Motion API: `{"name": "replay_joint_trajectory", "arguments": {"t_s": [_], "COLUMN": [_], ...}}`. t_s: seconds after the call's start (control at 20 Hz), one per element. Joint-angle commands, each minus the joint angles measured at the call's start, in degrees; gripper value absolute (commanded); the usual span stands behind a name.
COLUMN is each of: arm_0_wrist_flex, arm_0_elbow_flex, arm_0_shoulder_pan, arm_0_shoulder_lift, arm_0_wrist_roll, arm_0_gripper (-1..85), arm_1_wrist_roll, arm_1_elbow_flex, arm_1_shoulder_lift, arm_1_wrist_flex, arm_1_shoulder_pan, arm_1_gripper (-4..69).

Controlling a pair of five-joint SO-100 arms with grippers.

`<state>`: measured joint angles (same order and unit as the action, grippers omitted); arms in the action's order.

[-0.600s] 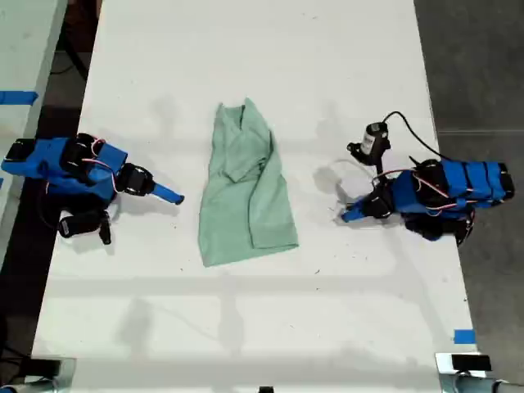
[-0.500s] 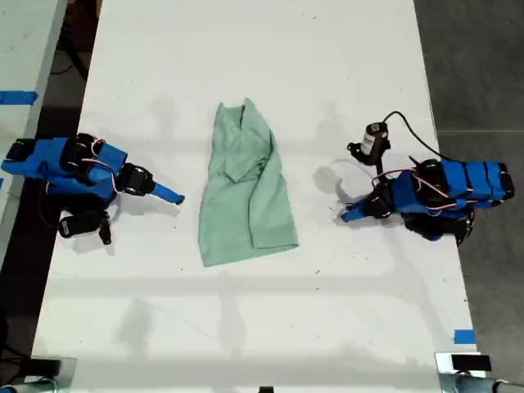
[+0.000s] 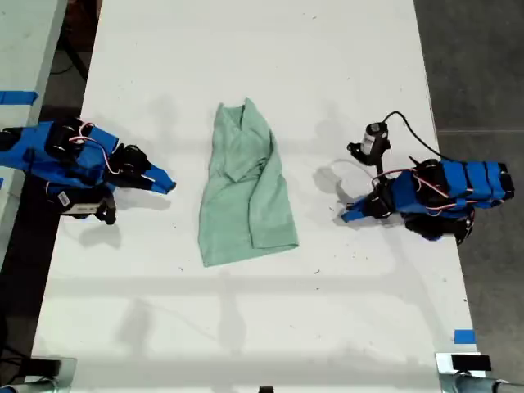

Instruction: Fold t shirt

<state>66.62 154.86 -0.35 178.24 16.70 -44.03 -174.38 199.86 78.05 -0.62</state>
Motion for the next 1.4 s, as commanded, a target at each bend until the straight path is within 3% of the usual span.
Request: {"name": "replay_joint_trajectory", "arguments": {"t_s": [0.0,0.15,0.4,0.55,0.85,0.9,0.95,1.0,1.1,1.35], "arm_0_wrist_flex": [7.2,13.5,-3.2,-5.5,-15.1,-16.8,-18.5,-20.6,-20.0,-5.3], "arm_0_elbow_flex": [-26.7,-43.8,-38.5,-38.1,-31.7,-31.4,-30.9,-30.1,-30.5,-30.7], "arm_0_shoulder_pan": [0.1,3.0,5.4,6.3,7.8,7.8,8.0,8.5,9.0,9.0], "arm_0_shoulder_lift": [-29.8,-53.3,-65.6,-71.5,-76.6,-78.1,-79.1,-79.1,-77.3,-61.3], "arm_0_wrist_roll": [1.1,7.6,12.2,16.3,20.7,20.2,20.7,21.4,21.6,22.6], "arm_0_gripper": [14.6,28.9,27.1,25.6,20.7,16.5,1.5,-0.3,-0.3,-0.3], "arm_1_wrist_roll": [-0.9,-0.9,-0.9,-0.9,-0.9,-0.9,-0.9,-0.9,-1.0,-1.0], "arm_1_elbow_flex": [-2.8,-2.8,-2.8,-2.8,-2.8,-2.8,-2.8,-2.8,-2.8,-2.8], "arm_1_shoulder_lift": [0.7,0.7,0.7,0.7,0.7,0.7,0.7,0.7,0.7,0.7], "arm_1_wrist_flex": [0.3,0.3,0.3,0.3,0.3,0.3,0.3,0.3,0.3,0.3], "arm_1_shoulder_pan": [0.2,0.2,0.2,0.2,0.2,0.2,0.2,0.2,0.2,0.2], "arm_1_gripper": [11.0,11.0,11.0,11.0,11.0,11.0,11.0,11.0,11.0,10.9]}}
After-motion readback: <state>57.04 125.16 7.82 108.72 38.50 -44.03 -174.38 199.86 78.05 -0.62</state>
